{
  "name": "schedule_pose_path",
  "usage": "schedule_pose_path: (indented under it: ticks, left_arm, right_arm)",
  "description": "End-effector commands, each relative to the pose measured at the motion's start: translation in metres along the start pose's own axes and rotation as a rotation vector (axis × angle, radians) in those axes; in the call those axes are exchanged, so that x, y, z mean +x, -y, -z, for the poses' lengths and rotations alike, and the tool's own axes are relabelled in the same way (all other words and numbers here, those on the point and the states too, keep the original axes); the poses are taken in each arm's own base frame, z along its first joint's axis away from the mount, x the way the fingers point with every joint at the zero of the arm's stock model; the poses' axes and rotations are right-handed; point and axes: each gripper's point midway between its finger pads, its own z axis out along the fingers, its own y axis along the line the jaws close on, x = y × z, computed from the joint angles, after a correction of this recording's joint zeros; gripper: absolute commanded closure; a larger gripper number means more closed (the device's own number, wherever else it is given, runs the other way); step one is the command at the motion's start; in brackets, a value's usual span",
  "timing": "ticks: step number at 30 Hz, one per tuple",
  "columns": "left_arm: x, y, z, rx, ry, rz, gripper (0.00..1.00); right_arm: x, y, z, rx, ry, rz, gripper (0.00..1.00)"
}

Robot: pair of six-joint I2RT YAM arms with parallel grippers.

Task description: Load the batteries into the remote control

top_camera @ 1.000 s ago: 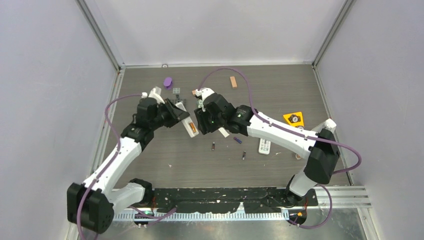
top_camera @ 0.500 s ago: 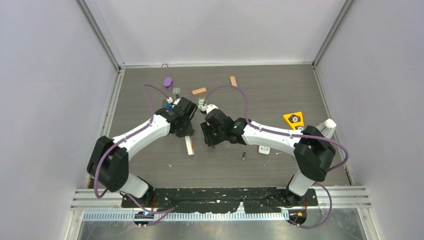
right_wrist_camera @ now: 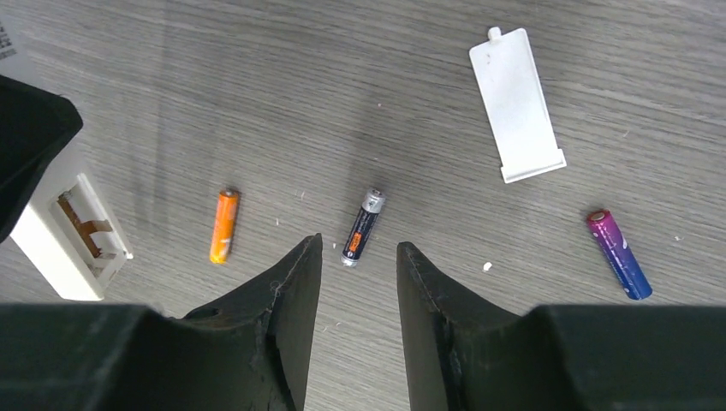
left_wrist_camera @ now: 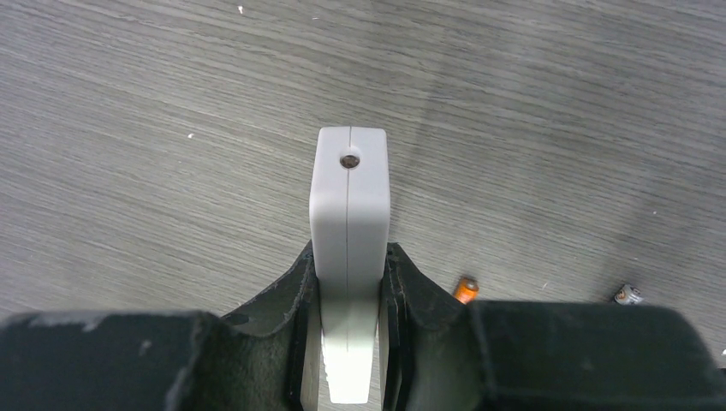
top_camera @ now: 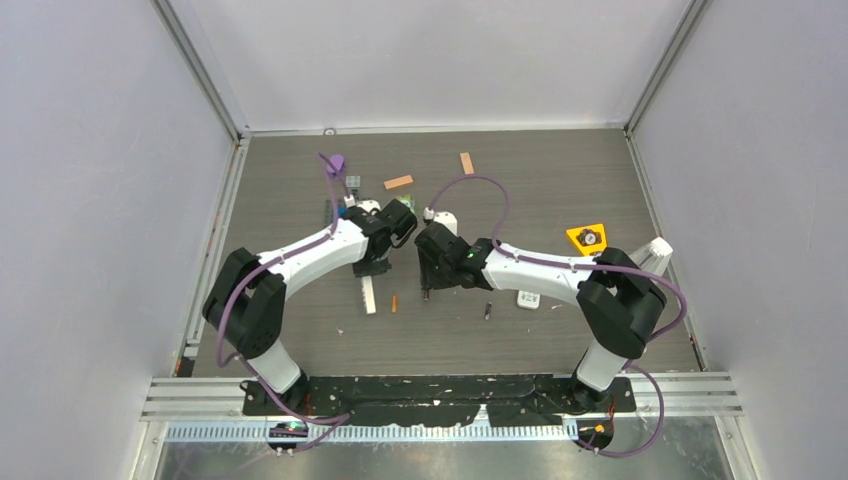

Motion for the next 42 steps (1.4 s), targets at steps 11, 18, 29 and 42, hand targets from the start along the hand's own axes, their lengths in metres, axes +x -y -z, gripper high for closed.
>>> schedule_pose_path:
  ticks: [11,18,29,42]
  left_arm:
    - [-0.034,-0.047,0.042,0.251,0.225,0.267,1.0]
    - [-0.036,-0.058,0.06,0.374,0.293,0.322,1.0]
    - [-0.043,-0.051,0.075,0.558,0.393,0.298,1.0]
    - [-0.046,-0.007,0.158,1.156,0.764,-0.021,1.0]
  right_arm:
    - [0.012,-0.036,-0.009,0.03,-0.05,0.039,0.58]
    - [0.019,-0.041,-0.022,0.105,-0.08,0.029,0.63]
    - [0.037,-0.026,-0.038,0.197,-0.132,0.059,0.76]
    - [-0.02,-0.024,0.027,0.04,0.191,0.051,0.95]
